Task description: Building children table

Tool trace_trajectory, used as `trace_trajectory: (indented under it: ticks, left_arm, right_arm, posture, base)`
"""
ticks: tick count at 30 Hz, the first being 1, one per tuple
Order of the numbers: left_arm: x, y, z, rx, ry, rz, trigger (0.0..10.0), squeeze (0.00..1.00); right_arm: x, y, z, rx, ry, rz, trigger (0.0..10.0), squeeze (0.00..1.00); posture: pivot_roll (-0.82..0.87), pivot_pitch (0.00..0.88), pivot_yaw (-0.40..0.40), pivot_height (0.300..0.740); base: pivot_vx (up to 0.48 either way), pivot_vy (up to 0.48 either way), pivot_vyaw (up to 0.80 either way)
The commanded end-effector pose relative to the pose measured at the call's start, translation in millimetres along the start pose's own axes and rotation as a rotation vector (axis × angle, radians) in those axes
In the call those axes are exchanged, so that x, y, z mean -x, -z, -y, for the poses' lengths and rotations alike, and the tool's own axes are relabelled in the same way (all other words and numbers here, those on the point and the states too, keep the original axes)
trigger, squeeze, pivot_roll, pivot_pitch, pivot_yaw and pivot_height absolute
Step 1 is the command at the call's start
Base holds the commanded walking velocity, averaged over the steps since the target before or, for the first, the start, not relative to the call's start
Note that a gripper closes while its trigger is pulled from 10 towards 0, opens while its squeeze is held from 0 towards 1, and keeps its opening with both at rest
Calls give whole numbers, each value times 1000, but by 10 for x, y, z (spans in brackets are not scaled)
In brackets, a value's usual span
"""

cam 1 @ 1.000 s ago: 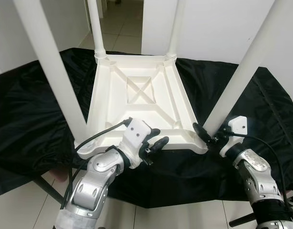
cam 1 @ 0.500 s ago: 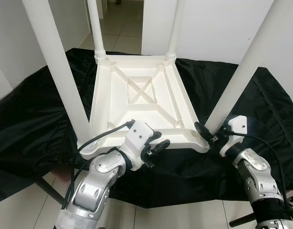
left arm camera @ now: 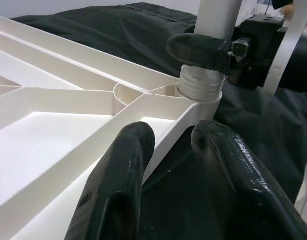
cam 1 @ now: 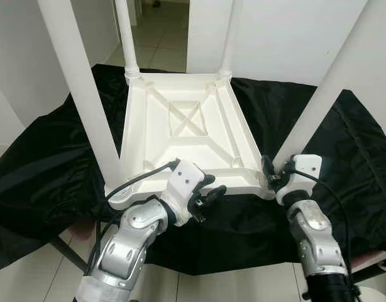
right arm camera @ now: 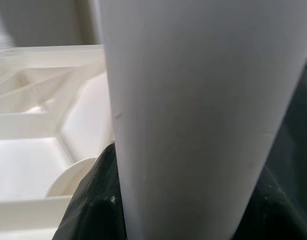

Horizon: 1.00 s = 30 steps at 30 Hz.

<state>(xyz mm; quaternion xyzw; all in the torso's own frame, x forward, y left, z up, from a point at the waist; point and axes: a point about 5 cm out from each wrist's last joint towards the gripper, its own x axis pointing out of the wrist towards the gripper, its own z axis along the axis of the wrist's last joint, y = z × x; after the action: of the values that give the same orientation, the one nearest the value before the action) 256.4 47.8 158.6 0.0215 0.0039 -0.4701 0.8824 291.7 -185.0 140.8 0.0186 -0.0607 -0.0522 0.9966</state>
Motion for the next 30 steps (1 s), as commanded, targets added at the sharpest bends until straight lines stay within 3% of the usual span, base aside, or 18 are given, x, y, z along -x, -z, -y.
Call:
trace_trajectory:
  ticks: [1,3,6,7,15,16,20,21,24,26,30]
  left_arm:
    - [-20,11,-1,32,-1,-4,10000,1000]
    - [-21,13,-1,47,4,-5,10000,1000]
    - [-26,7,11,1,5,-16,10000,1000]
    - [-28,4,27,-11,15,-19,10000,0]
    - [-51,-8,38,-47,9,-16,10000,0]
    - [-55,-12,30,-57,2,-15,10000,0]
    - [-61,-20,14,-73,-12,-13,10000,0]
    - [-63,-26,4,-81,-21,-11,10000,0]
    - [-68,-30,-4,-84,-27,-10,10000,0]
    - [-81,-37,-1,-84,-23,-7,10000,0]
    - [-93,-41,4,-86,-20,-6,10000,0]
  right_arm:
    - [76,94,109,-1,148,-53,10000,0]
    - [108,111,60,-9,192,-57,10000,0]
    - [169,133,-67,-21,256,-70,10000,0]
    - [190,130,-120,-25,276,-72,10000,0]
    - [173,54,-157,-17,262,-53,10000,0]
    - [170,42,-136,-18,258,-50,10000,635]
    - [165,9,-114,-31,235,-31,10000,635]
    - [158,-13,-99,-33,209,-12,10000,1000]
    - [151,-30,-84,-30,180,0,10000,1000]
    - [129,-28,-50,-35,71,9,10000,0]
    - [99,-24,-47,-33,-61,8,10000,0]
  posture:
    - [13,11,-26,740]
    - [12,12,-26,740]
    - [12,12,-26,740]
    - [14,14,-22,740]
    - [11,21,-21,740]
    - [11,23,-22,740]
    - [12,23,-24,740]
    - [12,23,-26,740]
    - [11,23,-27,740]
    - [6,22,-27,740]
    - [3,21,-28,740]
  base:
    - [0,0,0]
    - [0,0,0]
    - [0,0,0]
    - [0,0,0]
    - [0,0,0]
    - [0,0,0]
    - [0,0,0]
    - [0,0,0]
    - [0,0,0]
    - [0,0,0]
    - [0,0,0]
